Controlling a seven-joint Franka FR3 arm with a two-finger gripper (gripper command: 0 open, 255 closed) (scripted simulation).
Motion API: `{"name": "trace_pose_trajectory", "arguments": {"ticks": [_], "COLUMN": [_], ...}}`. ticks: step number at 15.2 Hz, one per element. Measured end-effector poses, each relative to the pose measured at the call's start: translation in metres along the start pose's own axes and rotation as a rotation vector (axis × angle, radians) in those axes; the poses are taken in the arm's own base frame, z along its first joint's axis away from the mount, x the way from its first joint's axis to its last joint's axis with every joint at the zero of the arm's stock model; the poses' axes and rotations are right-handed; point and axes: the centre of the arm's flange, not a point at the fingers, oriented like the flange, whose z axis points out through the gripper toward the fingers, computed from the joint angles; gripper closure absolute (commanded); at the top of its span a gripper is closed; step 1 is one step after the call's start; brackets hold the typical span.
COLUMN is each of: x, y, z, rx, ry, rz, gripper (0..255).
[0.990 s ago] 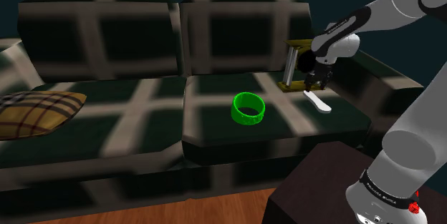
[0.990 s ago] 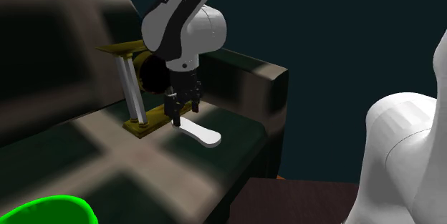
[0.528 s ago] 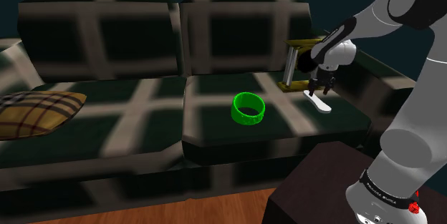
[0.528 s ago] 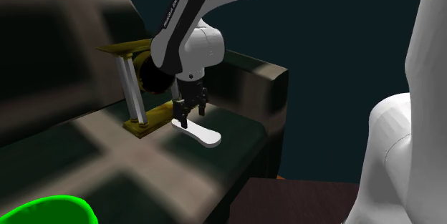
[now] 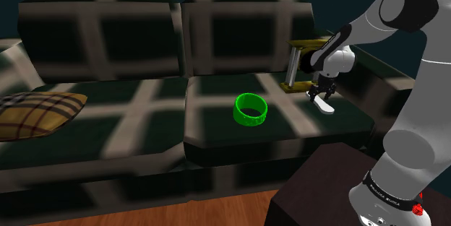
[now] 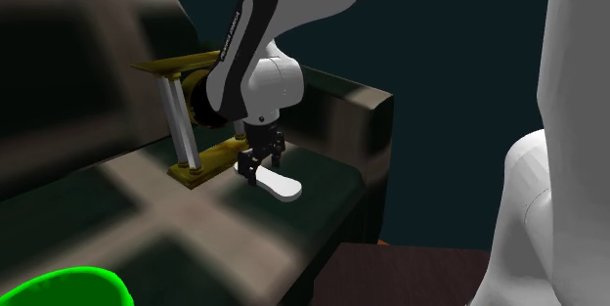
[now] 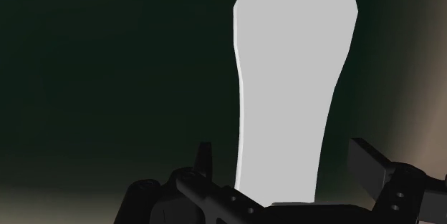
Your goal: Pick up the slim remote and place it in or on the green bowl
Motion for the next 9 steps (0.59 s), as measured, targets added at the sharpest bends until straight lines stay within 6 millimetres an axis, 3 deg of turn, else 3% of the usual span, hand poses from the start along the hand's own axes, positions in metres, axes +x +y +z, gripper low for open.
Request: {"name": "trace_pose_trajectory", "arguments": {"ticks": [4,5,9], "x": [0.0000,0.0000,-0.0001], "y": [0.0000,0.0000,0.0000], "z": [0.0006,0.0006,0.0006], "rx": [0.000,0.000,0.000], "ry": [0.000,0.000,0.000], "rz": [0.000,0.000,0.000], "gripper": [0,255,255]}}
